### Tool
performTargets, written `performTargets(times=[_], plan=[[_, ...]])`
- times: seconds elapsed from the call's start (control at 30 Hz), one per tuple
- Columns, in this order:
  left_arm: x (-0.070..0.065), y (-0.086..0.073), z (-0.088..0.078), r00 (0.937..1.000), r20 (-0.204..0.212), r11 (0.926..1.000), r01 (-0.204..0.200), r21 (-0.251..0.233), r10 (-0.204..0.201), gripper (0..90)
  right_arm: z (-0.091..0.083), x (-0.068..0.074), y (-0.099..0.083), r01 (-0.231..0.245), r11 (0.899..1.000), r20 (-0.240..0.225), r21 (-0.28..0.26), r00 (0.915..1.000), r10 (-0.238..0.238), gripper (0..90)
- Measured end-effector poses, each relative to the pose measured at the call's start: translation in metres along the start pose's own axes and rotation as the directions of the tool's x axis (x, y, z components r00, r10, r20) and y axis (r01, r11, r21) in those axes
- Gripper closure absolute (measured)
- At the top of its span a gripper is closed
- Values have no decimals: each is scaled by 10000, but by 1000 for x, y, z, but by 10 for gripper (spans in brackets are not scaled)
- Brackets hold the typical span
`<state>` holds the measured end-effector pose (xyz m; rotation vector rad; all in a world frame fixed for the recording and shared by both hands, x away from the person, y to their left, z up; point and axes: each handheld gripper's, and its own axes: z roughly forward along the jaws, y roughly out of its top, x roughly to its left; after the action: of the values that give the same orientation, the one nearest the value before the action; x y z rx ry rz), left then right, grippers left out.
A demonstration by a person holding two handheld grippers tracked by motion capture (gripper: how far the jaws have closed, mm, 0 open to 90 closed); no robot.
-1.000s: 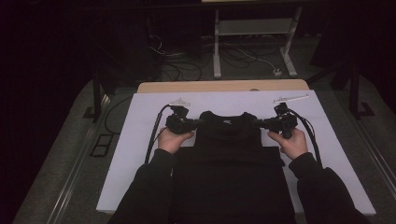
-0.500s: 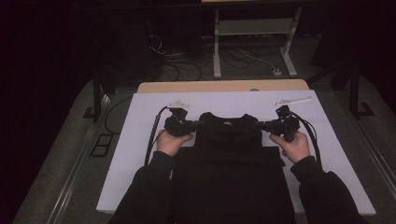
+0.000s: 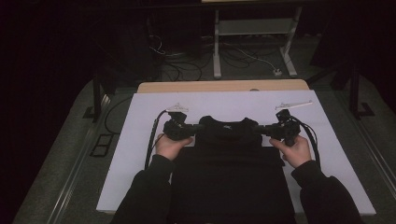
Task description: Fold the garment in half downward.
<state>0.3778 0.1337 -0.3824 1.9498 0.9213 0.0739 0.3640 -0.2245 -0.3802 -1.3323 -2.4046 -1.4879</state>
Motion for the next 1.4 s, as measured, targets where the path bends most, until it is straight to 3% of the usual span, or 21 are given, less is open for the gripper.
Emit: performTargets(times=[0.93,1.4], plan=[[-19,-22,-16,10000,68,9999,48,116,-49,842,-10,28,-23,263,9993,-194,280,9995,-258,863],[-35,-40,-20,9999,59,9980,-125,624,121,842,-8,41,-40,415,9958,-347,811,9986,-388,862]])
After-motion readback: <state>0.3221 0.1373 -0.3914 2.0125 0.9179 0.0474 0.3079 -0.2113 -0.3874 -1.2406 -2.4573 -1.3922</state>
